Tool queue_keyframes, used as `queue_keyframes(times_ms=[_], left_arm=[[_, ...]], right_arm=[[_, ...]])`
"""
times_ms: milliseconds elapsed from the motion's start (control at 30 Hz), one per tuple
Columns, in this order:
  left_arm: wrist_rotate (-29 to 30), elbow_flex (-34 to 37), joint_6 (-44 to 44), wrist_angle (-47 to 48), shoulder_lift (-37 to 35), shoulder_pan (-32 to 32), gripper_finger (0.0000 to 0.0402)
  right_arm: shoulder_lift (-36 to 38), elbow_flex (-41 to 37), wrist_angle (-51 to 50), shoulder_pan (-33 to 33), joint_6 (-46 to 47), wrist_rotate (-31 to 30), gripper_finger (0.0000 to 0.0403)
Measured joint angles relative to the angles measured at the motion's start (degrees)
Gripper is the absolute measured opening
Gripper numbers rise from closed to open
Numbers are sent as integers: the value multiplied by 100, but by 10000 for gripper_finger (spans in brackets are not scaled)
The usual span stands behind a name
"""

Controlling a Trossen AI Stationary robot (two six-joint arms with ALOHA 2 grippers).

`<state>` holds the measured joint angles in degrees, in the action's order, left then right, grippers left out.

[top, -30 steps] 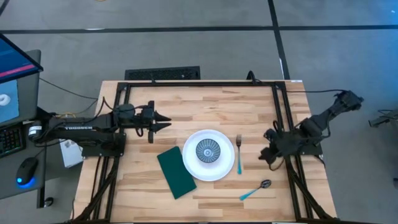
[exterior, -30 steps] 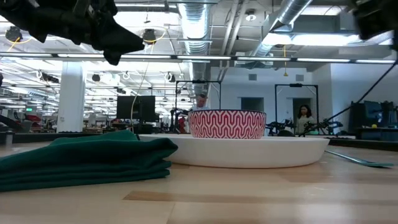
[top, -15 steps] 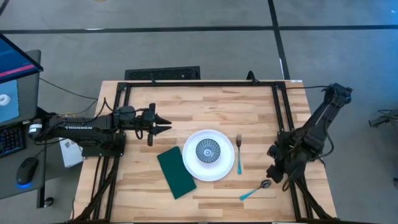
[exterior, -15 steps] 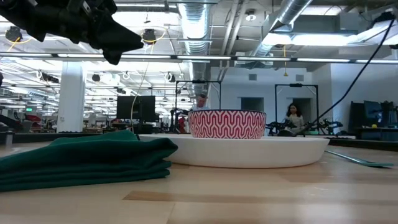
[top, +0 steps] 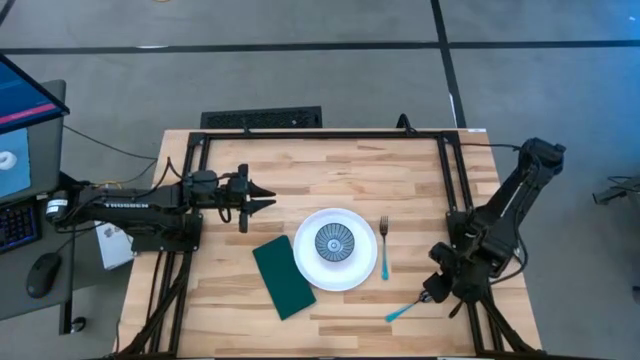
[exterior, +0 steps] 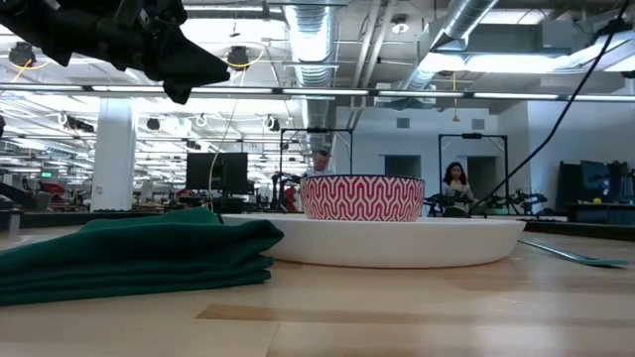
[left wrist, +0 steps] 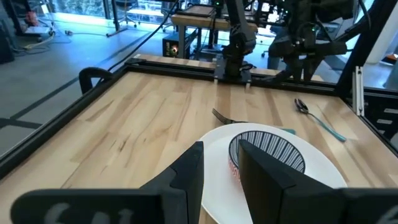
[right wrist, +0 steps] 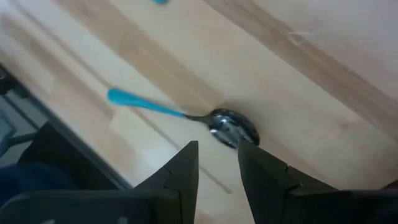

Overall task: Set table place
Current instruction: Put the blue spoon into the blue patterned bowl on the white plate

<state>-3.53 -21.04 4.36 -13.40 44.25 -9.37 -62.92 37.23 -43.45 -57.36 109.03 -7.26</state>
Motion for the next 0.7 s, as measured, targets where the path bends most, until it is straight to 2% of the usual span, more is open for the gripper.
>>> queue_keyframes(times_ms=[433,700], left_arm=[[-4,0,22,152,0,-2,87],[-7,0,75,152,0,-2,87]], right_arm=[[-632,-2,-130,-289,1219,277,136],[-1047,-2,161,-361,1465,277,136]])
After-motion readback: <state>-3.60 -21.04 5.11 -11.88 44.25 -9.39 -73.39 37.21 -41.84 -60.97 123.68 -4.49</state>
